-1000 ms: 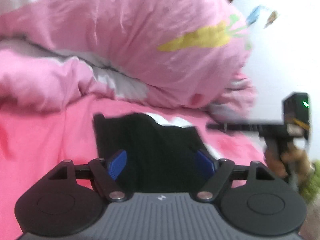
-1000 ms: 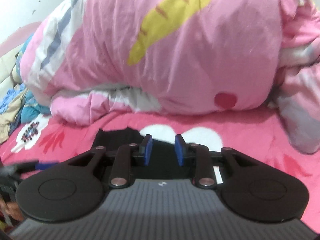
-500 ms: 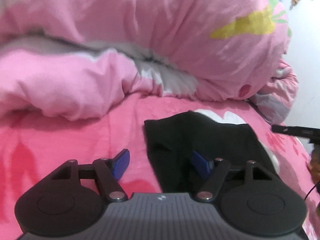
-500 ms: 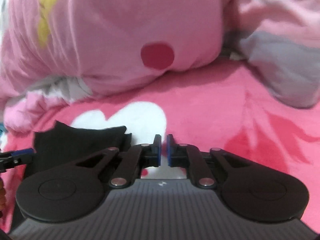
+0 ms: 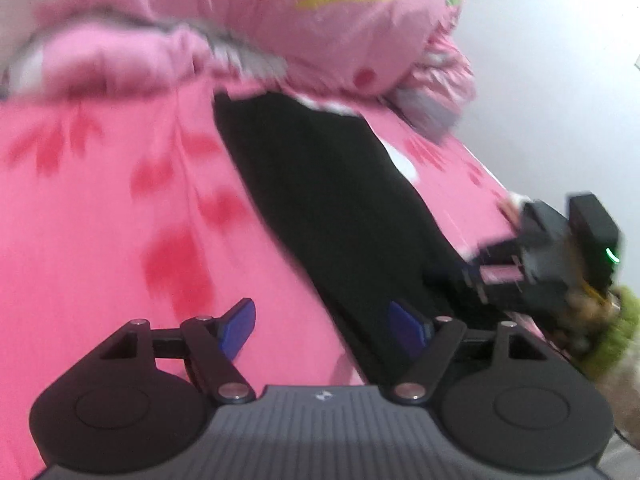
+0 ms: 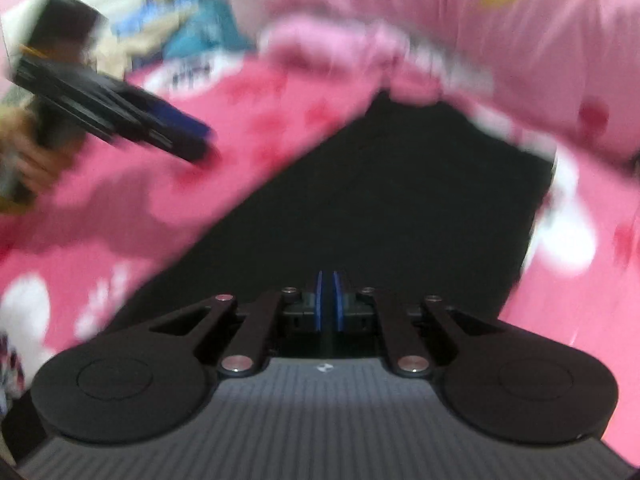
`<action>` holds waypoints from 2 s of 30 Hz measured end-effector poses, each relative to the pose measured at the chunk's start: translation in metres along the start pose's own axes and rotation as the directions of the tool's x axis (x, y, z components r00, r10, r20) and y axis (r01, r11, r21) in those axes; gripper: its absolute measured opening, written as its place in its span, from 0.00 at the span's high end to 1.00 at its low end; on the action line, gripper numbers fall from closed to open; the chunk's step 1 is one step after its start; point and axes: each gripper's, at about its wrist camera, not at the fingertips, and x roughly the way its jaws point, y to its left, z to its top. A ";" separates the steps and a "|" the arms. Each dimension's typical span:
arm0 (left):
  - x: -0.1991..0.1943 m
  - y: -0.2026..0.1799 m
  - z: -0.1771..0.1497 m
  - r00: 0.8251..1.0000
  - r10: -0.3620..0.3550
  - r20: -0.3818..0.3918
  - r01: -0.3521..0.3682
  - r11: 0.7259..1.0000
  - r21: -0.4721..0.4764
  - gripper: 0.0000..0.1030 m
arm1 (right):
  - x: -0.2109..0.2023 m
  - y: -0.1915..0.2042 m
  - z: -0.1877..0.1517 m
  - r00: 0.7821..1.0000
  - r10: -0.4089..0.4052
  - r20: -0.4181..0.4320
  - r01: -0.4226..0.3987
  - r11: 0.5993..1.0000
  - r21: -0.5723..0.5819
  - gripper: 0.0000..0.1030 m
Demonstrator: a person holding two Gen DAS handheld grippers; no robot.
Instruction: Fold clothes
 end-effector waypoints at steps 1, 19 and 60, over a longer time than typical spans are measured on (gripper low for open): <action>-0.005 -0.004 -0.012 1.000 -0.010 -0.010 0.010 1.000 -0.003 0.27 | -0.005 -0.005 -0.009 1.000 -0.029 0.002 0.029 0.999 0.024 0.95; -0.015 -0.044 -0.096 0.997 -0.068 -0.037 0.069 0.998 0.011 0.27 | -0.041 0.009 -0.050 0.982 -0.181 -0.048 0.185 0.977 0.109 0.93; -0.105 -0.028 -0.162 0.997 -0.073 0.028 0.073 0.997 -0.014 0.27 | -0.069 0.231 -0.067 0.993 -0.088 -0.075 0.058 0.940 -0.336 0.88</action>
